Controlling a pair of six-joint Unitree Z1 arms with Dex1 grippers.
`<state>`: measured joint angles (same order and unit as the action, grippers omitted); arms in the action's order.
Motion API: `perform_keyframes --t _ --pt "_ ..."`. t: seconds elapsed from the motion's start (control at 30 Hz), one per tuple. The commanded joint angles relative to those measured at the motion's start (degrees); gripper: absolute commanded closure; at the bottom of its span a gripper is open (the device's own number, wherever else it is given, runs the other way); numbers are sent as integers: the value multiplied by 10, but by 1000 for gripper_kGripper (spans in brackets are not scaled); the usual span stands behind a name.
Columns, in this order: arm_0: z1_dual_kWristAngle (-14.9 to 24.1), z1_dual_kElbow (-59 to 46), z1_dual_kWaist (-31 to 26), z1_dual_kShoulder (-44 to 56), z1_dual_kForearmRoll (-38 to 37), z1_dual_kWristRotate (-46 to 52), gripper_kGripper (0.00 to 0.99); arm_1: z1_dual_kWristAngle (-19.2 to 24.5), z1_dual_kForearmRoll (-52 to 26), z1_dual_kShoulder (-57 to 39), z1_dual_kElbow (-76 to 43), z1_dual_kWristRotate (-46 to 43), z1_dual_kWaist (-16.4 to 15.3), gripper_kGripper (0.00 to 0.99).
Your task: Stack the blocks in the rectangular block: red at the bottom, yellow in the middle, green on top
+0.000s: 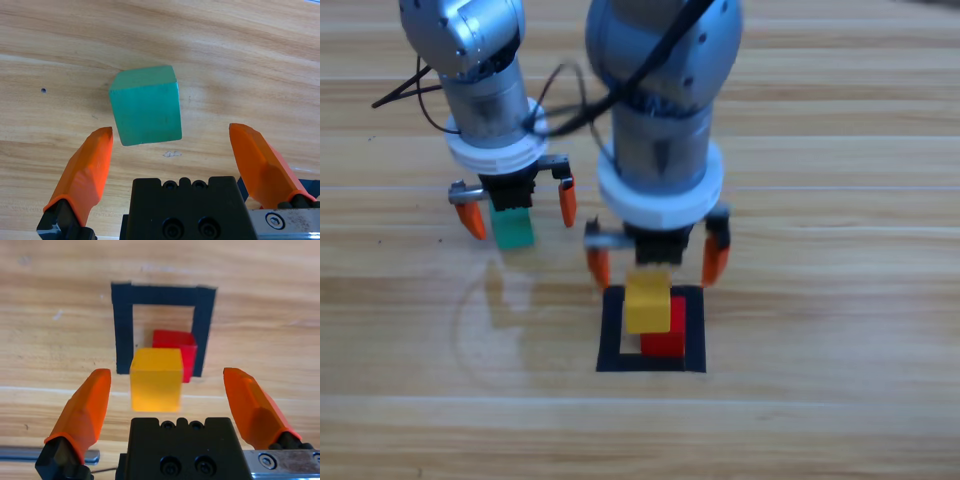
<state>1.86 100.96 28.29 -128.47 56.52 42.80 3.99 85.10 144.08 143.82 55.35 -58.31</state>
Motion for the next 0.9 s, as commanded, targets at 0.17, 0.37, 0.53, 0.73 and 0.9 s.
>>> perform_keyframes --t 0.17,0.37,0.53,0.73,0.9 --pt "9 20 -1 -46 10 -8 14 121 7 -223 -38 -24 3 0" --pt "17 31 1 -66 10 -3 16 116 7 -248 -57 -58 4 5" --pt "17 35 -3 -69 10 -9 16 86 7 -230 -86 -86 3 7" --pt "17 22 -14 -69 9 -18 179 73 -95 -328 -264 -219 17 7" --pt "16 6 -16 -63 5 -20 373 -202 -542 -615 -761 -424 159 7"
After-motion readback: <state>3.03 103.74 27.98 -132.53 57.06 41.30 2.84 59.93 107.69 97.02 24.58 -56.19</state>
